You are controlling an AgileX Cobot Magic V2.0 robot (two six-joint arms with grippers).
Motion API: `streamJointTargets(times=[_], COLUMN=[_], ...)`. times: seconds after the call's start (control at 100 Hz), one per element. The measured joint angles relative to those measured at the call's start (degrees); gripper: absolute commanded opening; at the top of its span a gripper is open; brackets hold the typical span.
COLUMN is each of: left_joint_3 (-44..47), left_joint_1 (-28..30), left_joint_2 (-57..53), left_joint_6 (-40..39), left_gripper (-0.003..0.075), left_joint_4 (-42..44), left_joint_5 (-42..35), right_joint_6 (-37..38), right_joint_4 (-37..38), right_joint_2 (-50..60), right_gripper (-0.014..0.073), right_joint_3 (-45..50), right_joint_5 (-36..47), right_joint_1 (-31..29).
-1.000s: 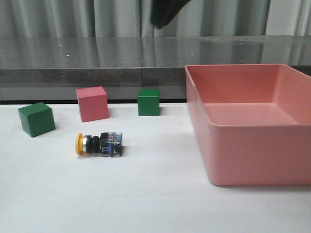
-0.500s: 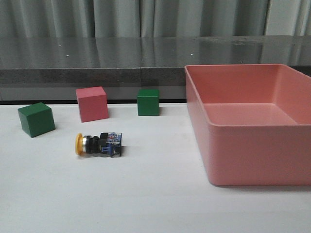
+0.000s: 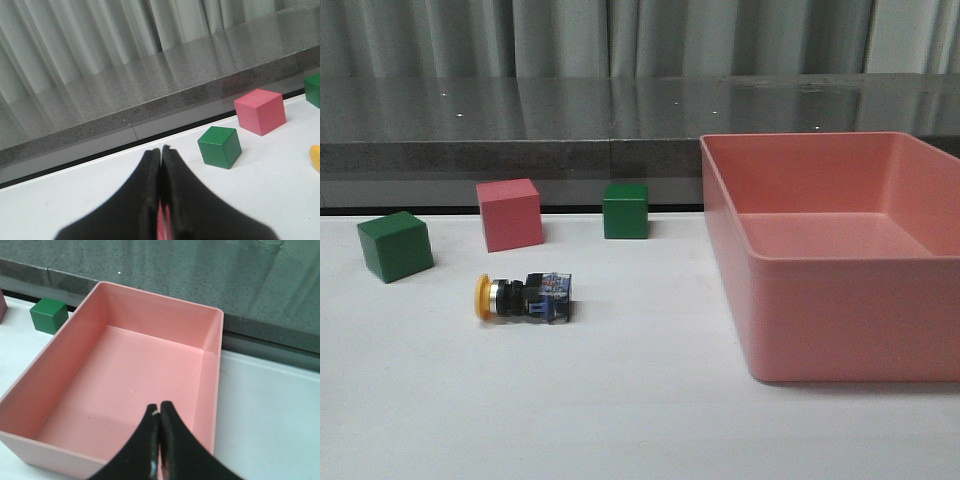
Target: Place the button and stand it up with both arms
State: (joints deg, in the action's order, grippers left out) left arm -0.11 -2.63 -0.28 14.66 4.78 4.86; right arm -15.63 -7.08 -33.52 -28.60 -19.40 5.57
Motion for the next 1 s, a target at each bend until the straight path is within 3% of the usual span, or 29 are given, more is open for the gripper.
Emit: streamJointTargets(times=[0.25,0.51,0.71,1.0], left_joint_3=[0.0,-0.2,-10.2,-32.6], left_joint_1=[0.0,0.0,0.0,0.0], left_joint_2=[0.0,0.0,4.5,30.7], left_joint_6=[0.0,-4.2,-4.5,-3.3], left_gripper=[-0.002,-0.002,-0.002,-0.002], left_joint_4=[-1.3,-26.3,-27.5,-26.7], left_joint_5=[-1.2,-10.2,1.4,17.7], right_joint_6=[0.0,0.0,0.1,0.1], right_joint_4=[0.0,0.0,0.0,0.0], right_joint_2=[12.0,13.7,13.7,13.7], right_gripper=[-0.0061,-0.0061,-0.0061,-0.0061], right_joint_3=[5.8,5.8,5.8,5.8], right_joint_5=[0.0,0.0,0.0,0.0], right_joint_1=[0.0,0.0,0.0,0.0])
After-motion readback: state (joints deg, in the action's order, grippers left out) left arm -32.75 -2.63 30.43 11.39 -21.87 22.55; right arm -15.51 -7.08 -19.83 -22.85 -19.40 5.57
